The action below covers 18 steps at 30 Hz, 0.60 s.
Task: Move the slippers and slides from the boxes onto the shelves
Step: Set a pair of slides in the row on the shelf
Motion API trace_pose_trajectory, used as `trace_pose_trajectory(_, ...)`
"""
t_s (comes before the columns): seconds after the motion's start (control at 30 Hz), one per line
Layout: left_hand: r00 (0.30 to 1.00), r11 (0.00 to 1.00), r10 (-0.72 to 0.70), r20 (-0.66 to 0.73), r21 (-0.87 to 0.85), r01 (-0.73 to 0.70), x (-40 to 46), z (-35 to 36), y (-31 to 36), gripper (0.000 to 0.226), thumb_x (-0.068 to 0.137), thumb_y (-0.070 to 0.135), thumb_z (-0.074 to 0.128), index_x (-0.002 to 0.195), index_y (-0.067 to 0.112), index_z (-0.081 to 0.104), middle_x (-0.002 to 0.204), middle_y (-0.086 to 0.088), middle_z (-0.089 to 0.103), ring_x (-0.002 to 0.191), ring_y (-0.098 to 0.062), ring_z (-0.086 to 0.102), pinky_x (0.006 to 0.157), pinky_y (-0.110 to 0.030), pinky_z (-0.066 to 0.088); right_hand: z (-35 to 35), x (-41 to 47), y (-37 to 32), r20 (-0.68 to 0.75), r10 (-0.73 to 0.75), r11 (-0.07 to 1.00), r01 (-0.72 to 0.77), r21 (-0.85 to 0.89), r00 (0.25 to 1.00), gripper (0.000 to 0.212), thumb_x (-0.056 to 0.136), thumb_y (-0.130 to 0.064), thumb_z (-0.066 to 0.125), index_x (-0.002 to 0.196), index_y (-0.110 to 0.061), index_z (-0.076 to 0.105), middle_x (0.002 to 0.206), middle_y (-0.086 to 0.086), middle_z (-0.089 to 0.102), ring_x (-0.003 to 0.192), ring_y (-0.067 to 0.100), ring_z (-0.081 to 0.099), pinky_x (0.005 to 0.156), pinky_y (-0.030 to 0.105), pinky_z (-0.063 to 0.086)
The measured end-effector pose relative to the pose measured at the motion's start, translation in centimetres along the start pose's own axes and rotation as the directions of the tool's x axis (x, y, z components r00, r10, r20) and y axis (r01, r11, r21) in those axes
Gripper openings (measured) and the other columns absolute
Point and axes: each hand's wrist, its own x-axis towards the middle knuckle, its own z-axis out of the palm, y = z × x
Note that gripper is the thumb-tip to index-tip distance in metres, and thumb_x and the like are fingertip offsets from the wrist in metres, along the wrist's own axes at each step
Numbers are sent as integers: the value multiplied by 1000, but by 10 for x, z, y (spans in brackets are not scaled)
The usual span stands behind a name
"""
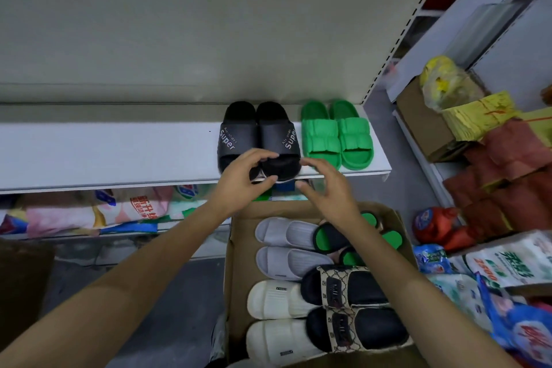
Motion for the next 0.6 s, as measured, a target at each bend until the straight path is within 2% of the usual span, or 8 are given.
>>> trace_pose_trajectory(0.07, 999, 998, 12, 37, -56, -10, -14, 14, 12, 40, 86, 16, 77, 124, 18, 65, 122, 5, 63, 116, -8, 60, 102, -32, 49, -10, -27, 4, -13, 17, 1000, -17, 7, 1000, 42, 89, -26, 72, 129, -19, 60, 127, -6, 61, 119, 3, 54, 101, 13, 39)
trace_pose_trajectory(0.23, 987, 990, 37, 158, -143, -14, -52, 50, 24, 36, 86, 17, 78, 120, 18, 68, 122, 2, 65, 116, -11, 61, 102, -32, 49, -19, -96, 14, -59, 86, 996, -84, 24, 995, 42, 88, -32, 73, 126, -19, 62, 126, -4, 63, 119, 9, 58, 103, 22, 43)
trace_pose_trajectory(0.4, 952, 983, 21, 305, -183, 37, -86, 81, 20, 32, 85, 16, 80, 115, 23, 70, 117, 15, 67, 112, -7, 62, 98, -27, 50, 2, -168, 24, -93, 249, 966, -240, 93, 964, 38, 89, -30, 73, 123, -19, 63, 122, -7, 62, 110, -6, 55, 93, 18, 45)
trace_pose_trajectory(0.47, 920, 976, 8, 392, -202, 78, -98, 92, 11, 31, 85, 17, 79, 114, 21, 70, 117, 16, 68, 112, -4, 62, 98, -24, 49, 18, -193, 28, -123, 344, 936, -329, 124, 931, 36, 88, -28, 74, 121, -18, 64, 120, -6, 64, 108, -4, 57, 94, 20, 46)
trace_pose_trajectory(0.6, 846, 974, 8, 534, -197, 115, -117, 112, -21, 33, 84, 19, 79, 115, 18, 70, 118, 9, 70, 112, -10, 65, 97, -29, 51, 60, -237, 29, -206, 524, 848, -481, 225, 827, 37, 86, -35, 75, 118, -18, 67, 117, -5, 67, 109, 8, 63, 96, 27, 49)
